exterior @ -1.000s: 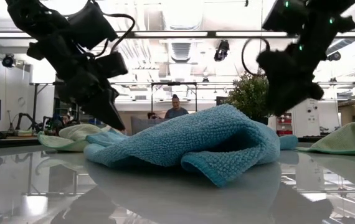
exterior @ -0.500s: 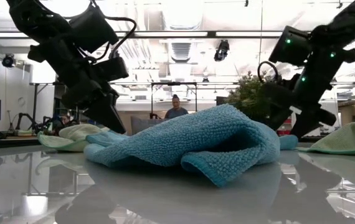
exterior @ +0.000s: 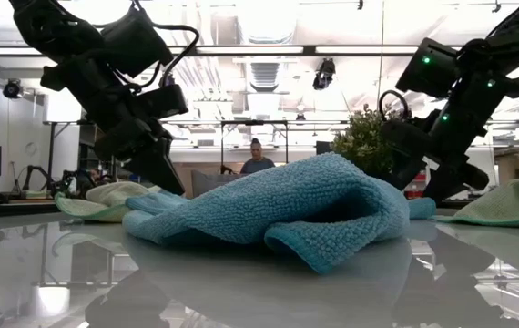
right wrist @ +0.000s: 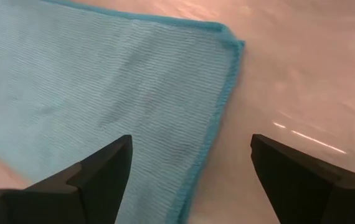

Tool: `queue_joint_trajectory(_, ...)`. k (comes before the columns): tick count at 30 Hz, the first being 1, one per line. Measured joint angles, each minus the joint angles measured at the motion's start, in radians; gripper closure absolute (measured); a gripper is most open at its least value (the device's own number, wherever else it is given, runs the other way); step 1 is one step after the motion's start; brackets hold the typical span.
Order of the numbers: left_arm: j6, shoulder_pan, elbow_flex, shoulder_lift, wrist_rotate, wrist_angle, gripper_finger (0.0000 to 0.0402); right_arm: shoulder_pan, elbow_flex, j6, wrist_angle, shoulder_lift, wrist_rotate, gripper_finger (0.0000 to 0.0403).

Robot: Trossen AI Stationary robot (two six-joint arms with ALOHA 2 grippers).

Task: Fold microfiber towels
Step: Fold the left blue microfiber towel

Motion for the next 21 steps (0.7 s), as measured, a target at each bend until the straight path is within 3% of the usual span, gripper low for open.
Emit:
queue_joint_trajectory(13, 0.001, 0.0, 0.0, 0.0, -0.005, 0.001, 0.0396, 0.005, -0.13, 0.055, 0.256, 0.0, 0.007, 0.0094)
queue_joint_trajectory(21, 0.002, 0.0, 0.0, 0.0, -0.005, 0.027, 0.0396, 0.005, -0.124, 0.024, 0.277, 0.001, -0.002, 0.0105)
